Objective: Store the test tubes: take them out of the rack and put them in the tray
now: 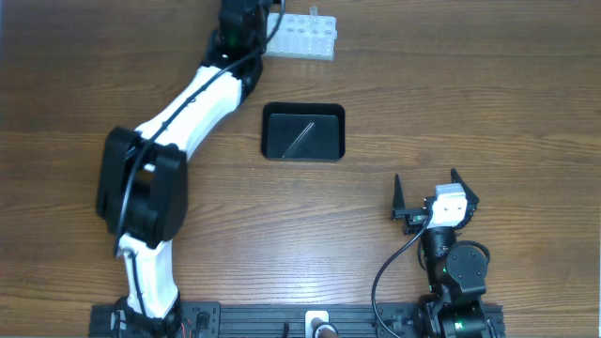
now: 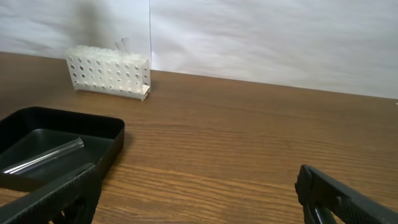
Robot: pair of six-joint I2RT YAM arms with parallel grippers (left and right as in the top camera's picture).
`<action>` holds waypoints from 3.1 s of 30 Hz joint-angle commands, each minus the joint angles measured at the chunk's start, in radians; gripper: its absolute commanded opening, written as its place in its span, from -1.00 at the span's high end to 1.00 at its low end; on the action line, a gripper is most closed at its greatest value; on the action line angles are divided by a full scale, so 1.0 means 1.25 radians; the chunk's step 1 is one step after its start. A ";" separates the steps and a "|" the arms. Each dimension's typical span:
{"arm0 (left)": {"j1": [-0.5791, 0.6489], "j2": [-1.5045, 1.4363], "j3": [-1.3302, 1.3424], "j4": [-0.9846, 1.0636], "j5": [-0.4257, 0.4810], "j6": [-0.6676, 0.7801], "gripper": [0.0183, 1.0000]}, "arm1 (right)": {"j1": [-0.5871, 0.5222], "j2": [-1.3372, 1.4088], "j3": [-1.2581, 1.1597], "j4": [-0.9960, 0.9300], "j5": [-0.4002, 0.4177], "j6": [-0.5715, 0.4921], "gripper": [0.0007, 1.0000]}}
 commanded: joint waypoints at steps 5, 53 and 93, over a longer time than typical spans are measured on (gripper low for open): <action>-0.021 -0.192 0.019 -0.363 0.019 -0.140 0.95 | -0.002 -0.001 -0.004 -0.001 0.010 -0.001 -0.99; -0.108 0.060 0.045 -1.013 0.189 -0.246 0.85 | -0.002 -0.001 -0.004 -0.001 0.010 -0.001 -0.98; 0.042 -0.461 -0.019 -0.682 0.190 -0.139 -1.00 | -0.002 -0.001 -0.004 -0.001 0.010 -0.001 -0.98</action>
